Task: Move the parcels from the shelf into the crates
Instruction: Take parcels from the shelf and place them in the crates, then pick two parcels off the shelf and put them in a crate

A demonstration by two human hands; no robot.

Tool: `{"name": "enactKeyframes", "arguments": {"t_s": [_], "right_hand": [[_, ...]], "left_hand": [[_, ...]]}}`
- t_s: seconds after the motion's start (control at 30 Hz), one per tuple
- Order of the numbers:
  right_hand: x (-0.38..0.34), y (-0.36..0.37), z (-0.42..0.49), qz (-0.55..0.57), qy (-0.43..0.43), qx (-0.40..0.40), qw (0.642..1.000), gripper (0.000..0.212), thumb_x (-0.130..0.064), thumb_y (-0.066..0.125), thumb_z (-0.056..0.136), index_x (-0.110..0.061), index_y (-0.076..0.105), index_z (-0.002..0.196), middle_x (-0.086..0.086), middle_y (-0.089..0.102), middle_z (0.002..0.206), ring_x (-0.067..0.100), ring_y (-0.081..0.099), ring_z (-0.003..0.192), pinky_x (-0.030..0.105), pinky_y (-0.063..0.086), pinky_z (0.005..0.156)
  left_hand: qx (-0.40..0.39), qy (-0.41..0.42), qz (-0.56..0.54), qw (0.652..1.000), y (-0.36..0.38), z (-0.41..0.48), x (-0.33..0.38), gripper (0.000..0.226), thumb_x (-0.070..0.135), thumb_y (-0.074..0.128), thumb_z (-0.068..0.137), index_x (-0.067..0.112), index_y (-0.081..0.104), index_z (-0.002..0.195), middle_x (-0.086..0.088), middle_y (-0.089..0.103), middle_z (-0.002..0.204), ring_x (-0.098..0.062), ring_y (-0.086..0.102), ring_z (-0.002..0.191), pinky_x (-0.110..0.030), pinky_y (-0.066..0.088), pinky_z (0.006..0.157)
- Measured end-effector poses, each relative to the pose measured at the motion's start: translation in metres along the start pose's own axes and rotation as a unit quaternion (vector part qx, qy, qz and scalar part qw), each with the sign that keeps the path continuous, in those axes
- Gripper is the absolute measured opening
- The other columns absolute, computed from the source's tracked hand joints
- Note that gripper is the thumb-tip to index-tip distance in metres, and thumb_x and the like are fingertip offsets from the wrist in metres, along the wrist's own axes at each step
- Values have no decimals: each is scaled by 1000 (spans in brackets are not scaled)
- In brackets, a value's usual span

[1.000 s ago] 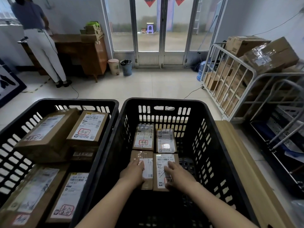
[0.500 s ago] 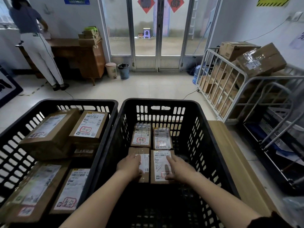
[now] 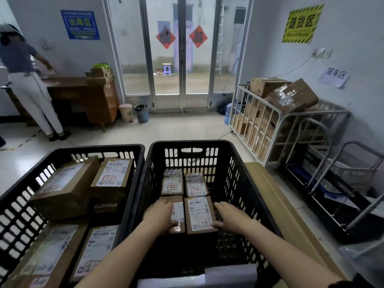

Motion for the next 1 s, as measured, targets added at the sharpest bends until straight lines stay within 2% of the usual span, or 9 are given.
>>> {"name": "enactKeyframes", "arguments": {"t_s": [0.3, 0.53, 0.8, 1.0], "right_hand": [[-29, -36, -87, 7, 60, 89, 994, 63, -41, 55, 90, -10, 32, 140, 9, 37, 144, 25, 39, 131, 40, 38, 105], [-53, -37, -182, 52, 129, 188, 972, 63, -38, 51, 93, -10, 27, 144, 10, 33, 147, 25, 34, 135, 39, 34, 109], [-65, 4, -286, 73, 215, 228, 947, 54, -40, 52, 90, -15, 39, 136, 9, 45, 138, 25, 45, 125, 36, 41, 101], [-52, 15, -364, 55, 293, 232, 926, 59, -42, 48, 92, -13, 32, 142, 9, 38, 145, 25, 38, 132, 39, 36, 107]], "left_hand": [[76, 92, 24, 993, -39, -59, 24, 53, 45, 54, 88, 14, 43, 131, -6, 47, 134, -23, 41, 125, -34, 39, 101], [114, 169, 17, 979, -62, -124, 36, 54, 43, 51, 90, 14, 41, 135, -10, 47, 136, -27, 42, 127, -39, 40, 104], [99, 253, 8, 962, -47, -201, 73, 48, 39, 51, 90, 13, 43, 129, -11, 46, 133, -28, 39, 127, -38, 37, 102], [87, 301, 8, 949, -39, -245, 112, 50, 39, 53, 90, 13, 43, 131, -11, 47, 131, -27, 40, 126, -36, 38, 99]]}}
Point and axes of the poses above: each hand's wrist, its own z-axis towards the middle knuckle, its own y-axis out of the palm, x = y × z, the point moved 6 cm from there along z, towards the middle knuckle
